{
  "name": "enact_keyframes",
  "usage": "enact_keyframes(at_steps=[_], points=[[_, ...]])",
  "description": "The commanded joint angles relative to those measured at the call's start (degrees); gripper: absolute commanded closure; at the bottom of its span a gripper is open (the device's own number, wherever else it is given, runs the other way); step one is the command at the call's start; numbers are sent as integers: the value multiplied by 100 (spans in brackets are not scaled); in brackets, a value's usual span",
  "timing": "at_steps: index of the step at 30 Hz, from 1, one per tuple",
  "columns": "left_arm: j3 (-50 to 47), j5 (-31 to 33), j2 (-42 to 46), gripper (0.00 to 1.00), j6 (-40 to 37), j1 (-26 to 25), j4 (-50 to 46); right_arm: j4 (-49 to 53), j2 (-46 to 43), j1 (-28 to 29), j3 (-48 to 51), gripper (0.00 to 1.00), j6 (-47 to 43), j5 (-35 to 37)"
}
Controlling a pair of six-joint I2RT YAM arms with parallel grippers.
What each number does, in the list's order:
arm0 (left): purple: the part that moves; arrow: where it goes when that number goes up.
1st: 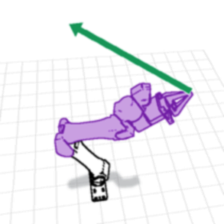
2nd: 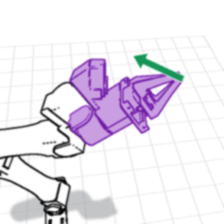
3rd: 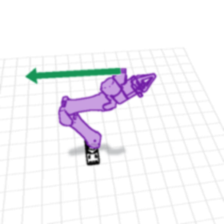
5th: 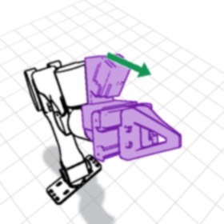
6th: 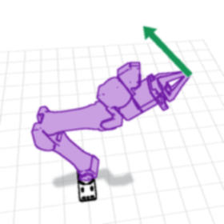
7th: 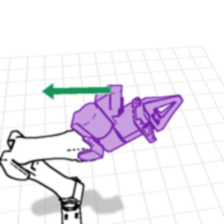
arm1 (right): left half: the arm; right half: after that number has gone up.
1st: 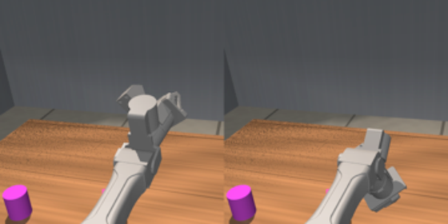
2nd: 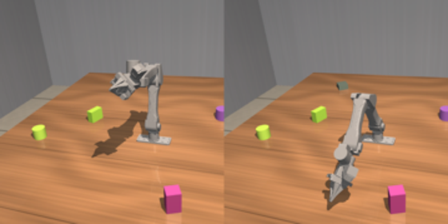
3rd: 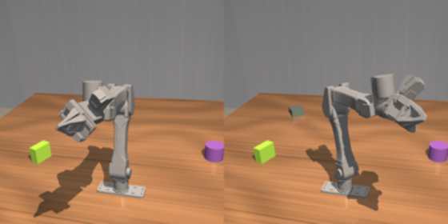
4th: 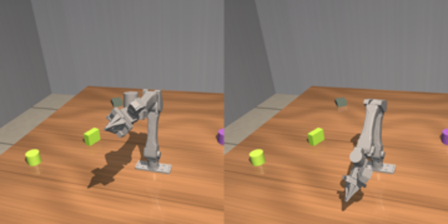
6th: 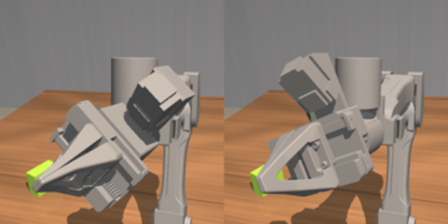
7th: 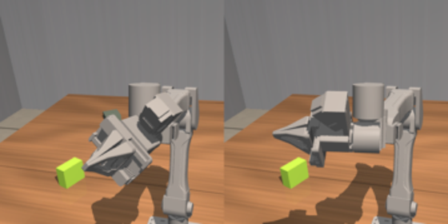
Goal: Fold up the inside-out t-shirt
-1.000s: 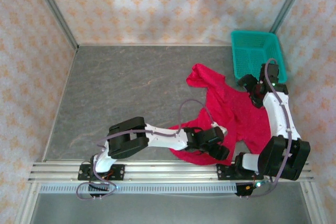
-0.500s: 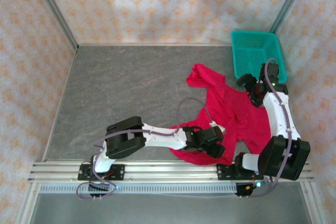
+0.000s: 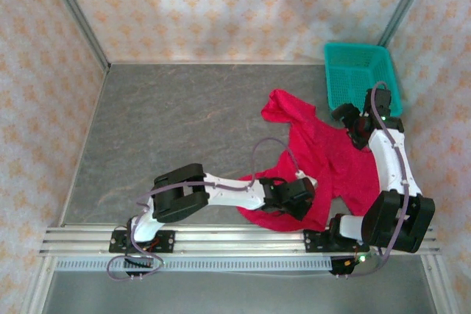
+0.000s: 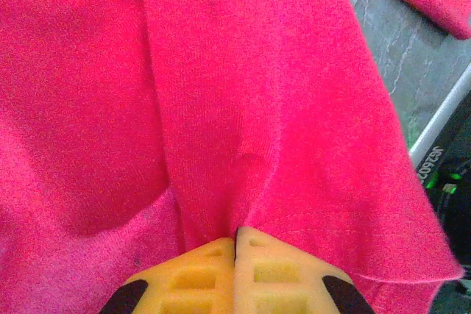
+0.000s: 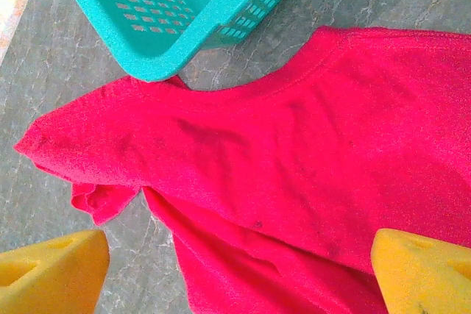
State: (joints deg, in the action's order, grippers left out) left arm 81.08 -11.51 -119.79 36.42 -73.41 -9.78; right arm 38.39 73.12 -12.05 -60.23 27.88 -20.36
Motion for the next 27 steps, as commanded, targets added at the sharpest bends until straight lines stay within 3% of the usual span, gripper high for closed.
enact_keyframes(at_steps=[1, 7, 13, 19, 27], points=[[263, 358, 320, 100, -309, 17, -745, -191, 4, 81, 2, 14, 26, -160], [-202, 1038, 1920, 100, -670, 709, -1856, -216, 801, 1288, -663, 26, -150, 133], [-1296, 1435, 3365, 100, -856, 1291, -2081, -157, 1946, 2021, -1699, 28, -275, 758], [-2182, 1480, 3921, 100, -619, 1370, -1872, -447, 3080, 2390, -2684, 27, -290, 1147], [-3028, 1528, 3972, 100, -30, 1384, -1360, -192, 4883, 2871, -4582, 24, -991, 1504]])
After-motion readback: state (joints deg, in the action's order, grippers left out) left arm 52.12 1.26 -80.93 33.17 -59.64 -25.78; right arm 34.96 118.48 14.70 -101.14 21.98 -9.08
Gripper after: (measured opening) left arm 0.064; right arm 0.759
